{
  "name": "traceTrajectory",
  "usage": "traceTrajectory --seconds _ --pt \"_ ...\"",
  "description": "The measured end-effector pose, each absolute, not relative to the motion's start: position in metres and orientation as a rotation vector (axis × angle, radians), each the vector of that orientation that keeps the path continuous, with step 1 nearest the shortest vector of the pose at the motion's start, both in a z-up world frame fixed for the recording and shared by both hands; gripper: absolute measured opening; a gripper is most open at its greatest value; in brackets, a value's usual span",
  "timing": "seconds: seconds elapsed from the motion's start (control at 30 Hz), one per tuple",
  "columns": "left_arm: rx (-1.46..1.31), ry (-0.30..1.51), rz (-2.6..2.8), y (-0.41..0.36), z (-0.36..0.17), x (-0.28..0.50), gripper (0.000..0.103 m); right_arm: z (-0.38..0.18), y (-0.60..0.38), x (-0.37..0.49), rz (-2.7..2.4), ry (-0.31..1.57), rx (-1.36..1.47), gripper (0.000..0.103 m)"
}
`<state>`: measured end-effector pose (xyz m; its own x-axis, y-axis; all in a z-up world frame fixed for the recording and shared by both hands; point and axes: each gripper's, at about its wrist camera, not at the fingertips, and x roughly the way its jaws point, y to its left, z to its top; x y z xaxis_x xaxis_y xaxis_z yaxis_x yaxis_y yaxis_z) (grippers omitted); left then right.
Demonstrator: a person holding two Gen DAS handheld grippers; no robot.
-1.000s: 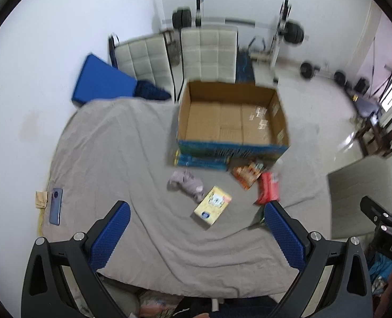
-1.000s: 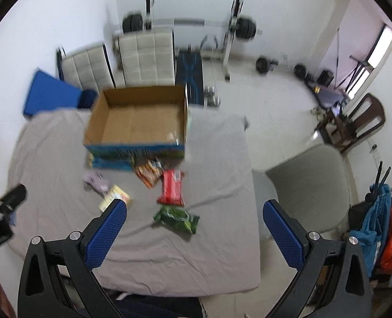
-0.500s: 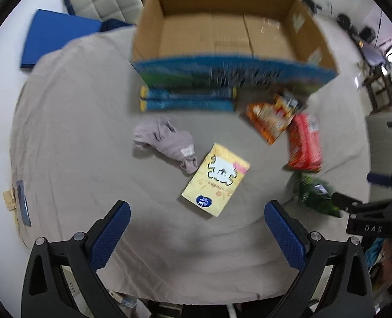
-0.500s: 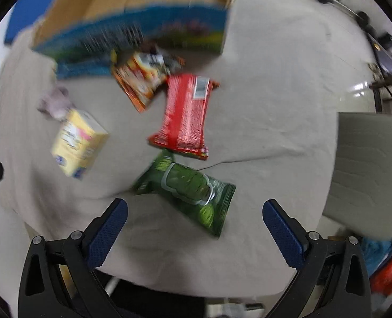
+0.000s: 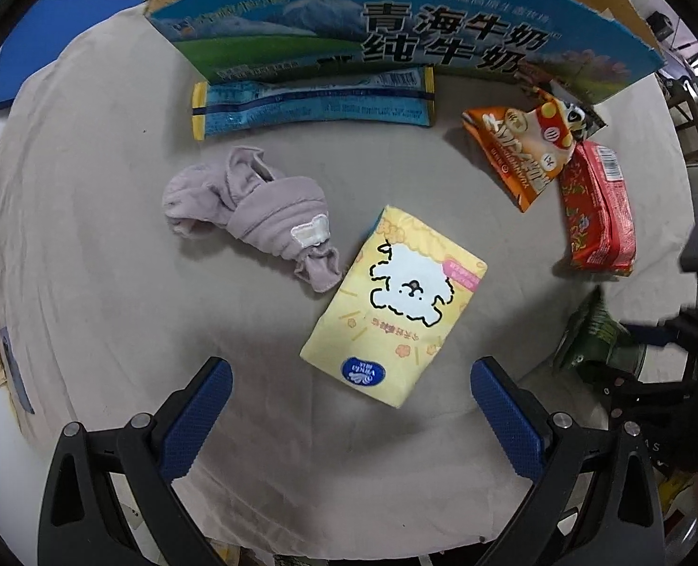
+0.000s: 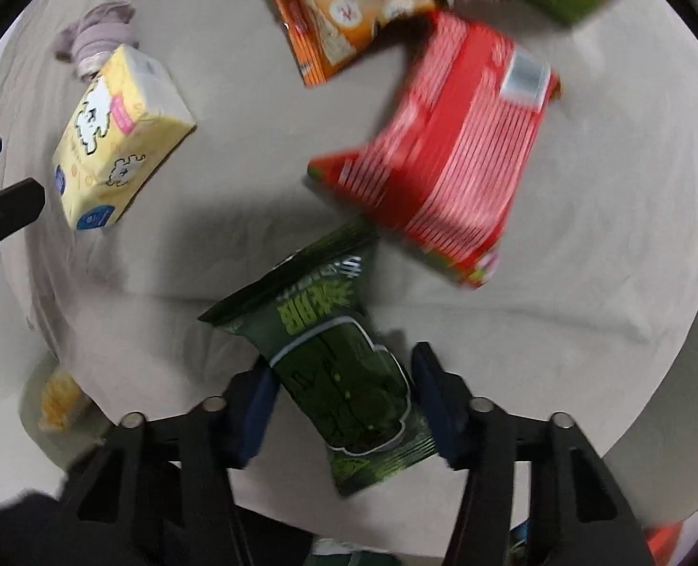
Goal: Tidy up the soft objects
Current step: 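Grasp the yellow tissue pack with the left gripper while the right grasps the green bag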
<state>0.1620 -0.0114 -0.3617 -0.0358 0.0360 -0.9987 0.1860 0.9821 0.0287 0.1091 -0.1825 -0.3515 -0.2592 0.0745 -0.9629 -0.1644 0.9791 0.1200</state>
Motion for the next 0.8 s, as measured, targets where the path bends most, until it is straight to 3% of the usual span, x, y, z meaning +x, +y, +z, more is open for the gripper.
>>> traceTrajectory --seconds 0.2,0.3,0.33,0.4,0.43,0.57,0.63,0.8 --pt "0.213 1.610 -0.177 -0.020 -0.381 0.173 0.103 -0.346 -0.225 0.091 -0.036 1.735 0.301 0.043" --pt "0.225 1.627 -0.207 -0.030 -0.396 0.181 0.103 -0.352 -0.233 0.081 -0.081 1.715 0.366 0.051" --pt "0.230 1.633 -0.215 -0.032 -0.402 0.184 0.101 -0.352 -0.235 0.078 -0.080 1.714 0.378 0.056" --pt "0.238 1.649 -0.238 -0.034 -0.415 0.185 0.079 -0.354 -0.233 0.072 -0.073 1.715 0.368 0.058" --pt "0.244 1.658 -0.235 -0.034 -0.419 0.185 0.075 -0.355 -0.231 0.068 -0.071 1.720 0.346 0.058" --pt "0.174 1.662 -0.196 -0.028 -0.425 0.181 0.070 -0.353 -0.218 0.062 -0.077 1.754 0.332 0.057" --pt "0.075 1.708 -0.152 -0.017 -0.424 0.170 0.069 -0.358 -0.214 0.050 -0.084 1.780 0.342 0.048" --pt "-0.041 1.755 -0.075 -0.003 -0.433 0.148 0.068 -0.365 -0.215 0.021 -0.081 1.783 0.356 0.047"
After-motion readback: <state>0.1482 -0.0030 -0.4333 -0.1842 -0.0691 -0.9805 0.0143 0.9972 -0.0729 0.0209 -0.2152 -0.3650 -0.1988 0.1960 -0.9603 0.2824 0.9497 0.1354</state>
